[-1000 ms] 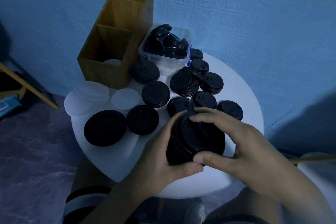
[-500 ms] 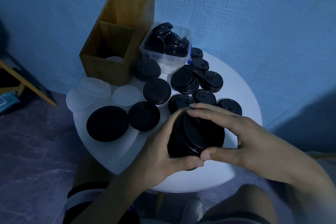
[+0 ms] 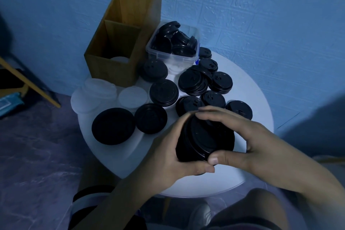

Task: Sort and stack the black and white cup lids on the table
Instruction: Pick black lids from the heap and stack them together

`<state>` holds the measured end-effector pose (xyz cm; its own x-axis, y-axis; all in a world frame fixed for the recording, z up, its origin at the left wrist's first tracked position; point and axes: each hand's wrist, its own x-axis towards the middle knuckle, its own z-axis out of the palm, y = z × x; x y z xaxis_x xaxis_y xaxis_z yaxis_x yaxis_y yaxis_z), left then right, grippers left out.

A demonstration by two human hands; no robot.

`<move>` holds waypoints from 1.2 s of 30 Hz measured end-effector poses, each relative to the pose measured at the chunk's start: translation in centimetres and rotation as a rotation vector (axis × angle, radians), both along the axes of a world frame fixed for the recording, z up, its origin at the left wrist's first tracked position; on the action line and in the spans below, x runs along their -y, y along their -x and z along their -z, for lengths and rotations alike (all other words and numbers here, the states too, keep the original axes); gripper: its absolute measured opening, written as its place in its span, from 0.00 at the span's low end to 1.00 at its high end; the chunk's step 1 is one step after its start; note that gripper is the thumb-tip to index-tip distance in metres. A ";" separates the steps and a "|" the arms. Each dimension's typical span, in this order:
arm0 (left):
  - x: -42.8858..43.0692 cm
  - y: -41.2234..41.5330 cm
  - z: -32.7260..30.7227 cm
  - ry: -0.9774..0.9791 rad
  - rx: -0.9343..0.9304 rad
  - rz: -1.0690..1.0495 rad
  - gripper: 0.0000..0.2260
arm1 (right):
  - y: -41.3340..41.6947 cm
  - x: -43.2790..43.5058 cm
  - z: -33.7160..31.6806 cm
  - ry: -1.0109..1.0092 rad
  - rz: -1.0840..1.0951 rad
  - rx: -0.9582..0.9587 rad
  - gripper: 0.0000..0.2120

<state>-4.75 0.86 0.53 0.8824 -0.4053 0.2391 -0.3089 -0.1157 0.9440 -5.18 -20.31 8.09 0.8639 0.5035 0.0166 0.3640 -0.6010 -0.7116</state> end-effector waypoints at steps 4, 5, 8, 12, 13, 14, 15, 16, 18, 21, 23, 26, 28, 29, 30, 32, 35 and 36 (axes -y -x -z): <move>0.0 0.2 -0.2 -0.005 0.020 -0.020 0.42 | 0.8 -0.3 0.4 0.008 0.077 0.038 0.33; -0.1 0.2 -0.3 -0.008 0.020 -0.020 0.42 | 1.0 -0.4 0.5 0.024 0.081 0.059 0.33; -0.2 0.1 -0.2 -0.027 0.020 -0.010 0.41 | 1.3 -0.6 1.1 0.029 0.072 0.093 0.32; -0.6 -0.1 0.0 0.017 -0.083 0.070 0.43 | 1.6 -0.6 2.1 -0.209 0.129 0.030 0.33; -0.7 -0.1 -0.1 0.044 -0.088 0.093 0.42 | 1.7 -0.7 2.4 -0.260 0.146 0.023 0.34; -0.8 0.0 -0.1 0.063 -0.072 0.099 0.38 | 1.9 -0.7 2.8 -0.295 0.163 0.024 0.36; -0.7 0.0 -0.3 0.070 -0.050 0.088 0.34 | 2.0 -0.8 3.1 -0.319 0.181 0.028 0.37; -0.5 0.1 -0.5 0.074 -0.036 0.067 0.29 | 2.1 -0.9 3.4 -0.340 0.202 0.028 0.37; -0.2 0.3 -0.6 0.093 -0.032 0.039 0.24 | 2.1 -1.0 3.9 -0.385 0.232 0.017 0.38; 0.0 0.5 -0.4 0.105 -0.043 0.038 0.22 | 2.0 -1.0 4.6 -0.457 0.235 -0.021 0.40; 0.0 0.4 -0.2 0.108 -0.055 0.051 0.22 | 1.9 -1.1 5.2 -0.502 0.224 -0.052 0.41; -0.1 0.4 0.0 0.094 -0.061 0.059 0.23 | 1.8 -1.3 5.9 -0.563 0.212 -0.089 0.44; -0.2 0.4 0.1 0.088 -0.065 0.066 0.23 | 1.8 -1.3 6.2 -0.590 0.197 -0.099 0.43; -0.2 0.3 0.2 0.090 -0.066 0.074 0.24 | 1.8 -1.3 6.4 -0.602 0.195 -0.095 0.41; -0.2 0.3 0.2 0.094 -0.068 0.080 0.25 | 1.8 -1.3 6.5 -0.613 0.197 -0.092 0.40; -0.2 0.3 0.4 0.101 -0.071 0.086 0.27 | 1.6 -1.4 6.8 -0.633 0.207 -0.104 0.39; -0.1 0.5 0.8 0.131 -0.081 0.086 0.26 | 1.3 -1.5 7.1 -0.627 0.224 -0.114 0.41; -0.1 0.5 0.9 0.142 -0.088 0.077 0.26 | 1.2 -1.6 7.1 -0.629 0.220 -0.120 0.41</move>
